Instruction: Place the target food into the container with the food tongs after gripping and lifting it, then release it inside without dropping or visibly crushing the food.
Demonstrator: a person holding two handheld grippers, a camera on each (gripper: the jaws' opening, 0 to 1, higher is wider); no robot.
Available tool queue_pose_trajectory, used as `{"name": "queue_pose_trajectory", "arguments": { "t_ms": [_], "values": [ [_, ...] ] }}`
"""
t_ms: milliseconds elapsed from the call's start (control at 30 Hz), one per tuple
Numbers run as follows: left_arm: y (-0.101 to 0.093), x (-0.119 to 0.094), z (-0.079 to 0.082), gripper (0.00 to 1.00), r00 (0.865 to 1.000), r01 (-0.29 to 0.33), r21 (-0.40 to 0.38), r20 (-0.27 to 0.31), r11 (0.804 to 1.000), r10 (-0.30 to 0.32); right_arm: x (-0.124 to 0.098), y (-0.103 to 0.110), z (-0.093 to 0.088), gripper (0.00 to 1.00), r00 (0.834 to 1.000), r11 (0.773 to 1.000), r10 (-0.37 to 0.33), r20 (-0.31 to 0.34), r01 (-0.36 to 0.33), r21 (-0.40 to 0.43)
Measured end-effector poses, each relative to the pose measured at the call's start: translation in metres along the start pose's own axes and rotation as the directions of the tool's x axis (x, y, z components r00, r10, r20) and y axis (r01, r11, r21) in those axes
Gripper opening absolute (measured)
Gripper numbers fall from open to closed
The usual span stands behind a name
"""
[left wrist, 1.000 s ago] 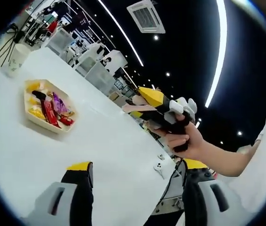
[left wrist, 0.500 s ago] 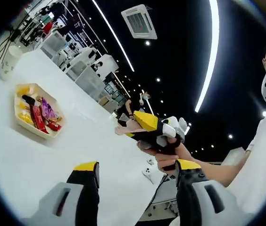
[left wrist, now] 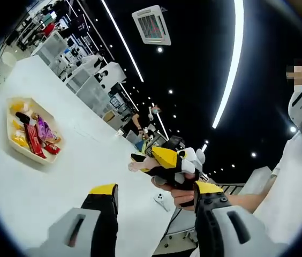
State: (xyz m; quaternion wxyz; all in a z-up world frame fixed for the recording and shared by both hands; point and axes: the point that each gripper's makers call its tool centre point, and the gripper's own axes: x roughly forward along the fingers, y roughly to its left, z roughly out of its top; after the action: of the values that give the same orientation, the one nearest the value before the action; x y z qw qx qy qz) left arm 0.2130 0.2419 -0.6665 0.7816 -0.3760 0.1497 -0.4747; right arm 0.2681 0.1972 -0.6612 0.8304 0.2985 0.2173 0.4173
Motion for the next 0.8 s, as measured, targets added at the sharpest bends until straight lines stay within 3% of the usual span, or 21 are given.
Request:
{"name": "queue_pose_trajectory", "arguments": {
  "t_ms": [333,633,800],
  "values": [
    [-0.012,-0.001,0.004,0.55,0.999,0.054,-0.005,-0.006,0.999,-0.054,-0.006,0.017,-0.004,0.29,0.998,0.998,0.058,0.029,-0.057,-0.016],
    [-0.019,-0.005,0.001,0.49,0.998,0.068,0.063,-0.016,0.996,-0.067,-0.013,0.035,-0.008,0.29,0.992,0.989,0.127,0.023,-0.125,-0.084],
    [-0.018,-0.005,-0.007,0.39,0.997,0.075,0.125,-0.042,0.989,-0.07,-0.013,0.044,-0.014,0.29,0.987,0.983,0.158,0.007,-0.156,-0.101]
  ]
}}
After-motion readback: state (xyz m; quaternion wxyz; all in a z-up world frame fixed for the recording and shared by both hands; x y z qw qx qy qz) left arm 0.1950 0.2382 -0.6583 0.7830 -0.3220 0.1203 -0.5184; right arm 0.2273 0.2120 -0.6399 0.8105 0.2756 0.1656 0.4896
